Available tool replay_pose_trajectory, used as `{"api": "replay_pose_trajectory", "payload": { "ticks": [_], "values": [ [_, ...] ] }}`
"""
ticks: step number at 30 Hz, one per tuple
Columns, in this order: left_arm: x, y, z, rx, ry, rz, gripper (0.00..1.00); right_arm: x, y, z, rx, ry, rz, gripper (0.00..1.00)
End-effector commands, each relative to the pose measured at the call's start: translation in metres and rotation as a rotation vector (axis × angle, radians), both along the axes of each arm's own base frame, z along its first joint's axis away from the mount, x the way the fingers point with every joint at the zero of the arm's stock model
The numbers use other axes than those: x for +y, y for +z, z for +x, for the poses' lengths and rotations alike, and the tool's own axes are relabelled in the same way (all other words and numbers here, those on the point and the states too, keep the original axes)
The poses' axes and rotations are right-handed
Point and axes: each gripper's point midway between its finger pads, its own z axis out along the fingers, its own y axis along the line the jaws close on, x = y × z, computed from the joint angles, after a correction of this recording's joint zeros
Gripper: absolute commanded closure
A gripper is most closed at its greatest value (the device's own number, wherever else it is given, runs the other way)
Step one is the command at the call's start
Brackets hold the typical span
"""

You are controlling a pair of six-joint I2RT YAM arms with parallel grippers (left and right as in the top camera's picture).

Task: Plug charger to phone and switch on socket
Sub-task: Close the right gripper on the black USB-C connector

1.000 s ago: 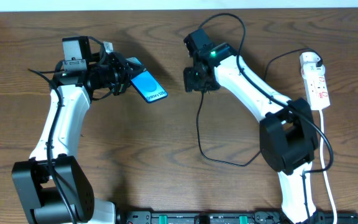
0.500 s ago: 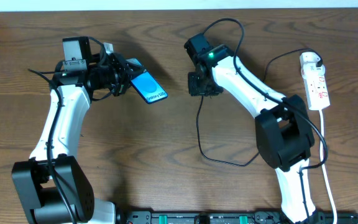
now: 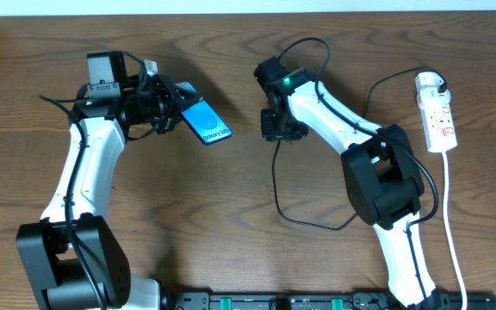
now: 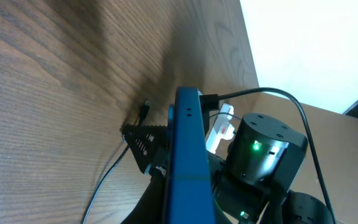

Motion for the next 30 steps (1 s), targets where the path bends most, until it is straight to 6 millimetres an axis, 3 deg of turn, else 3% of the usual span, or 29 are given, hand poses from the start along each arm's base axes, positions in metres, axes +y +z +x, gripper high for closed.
{"api": "replay_pose_trajectory", "payload": {
  "ticks": [1, 13, 17, 25, 30],
  "values": [
    [-0.003, 0.010, 0.002, -0.034, -0.030, -0.020, 0.93, 0.001, -0.009, 0.001, 0.013, -0.011, -0.003, 0.66],
    [-0.003, 0.008, -0.001, -0.015, -0.030, -0.022, 0.93, 0.006, -0.008, 0.009, -0.021, -0.015, 0.017, 0.81],
    [-0.003, 0.008, -0.002, -0.012, -0.030, -0.022, 0.93, 0.008, -0.007, 0.012, -0.037, 0.006, 0.025, 0.99],
    [-0.002, 0.007, -0.001, -0.012, -0.025, -0.015, 0.93, 0.007, -0.003, 0.014, -0.032, 0.063, 0.054, 0.99],
    [-0.002, 0.007, -0.001, -0.015, -0.028, -0.014, 0.93, 0.018, 0.021, 0.016, -0.042, 0.192, 0.199, 0.99]
  ]
}}
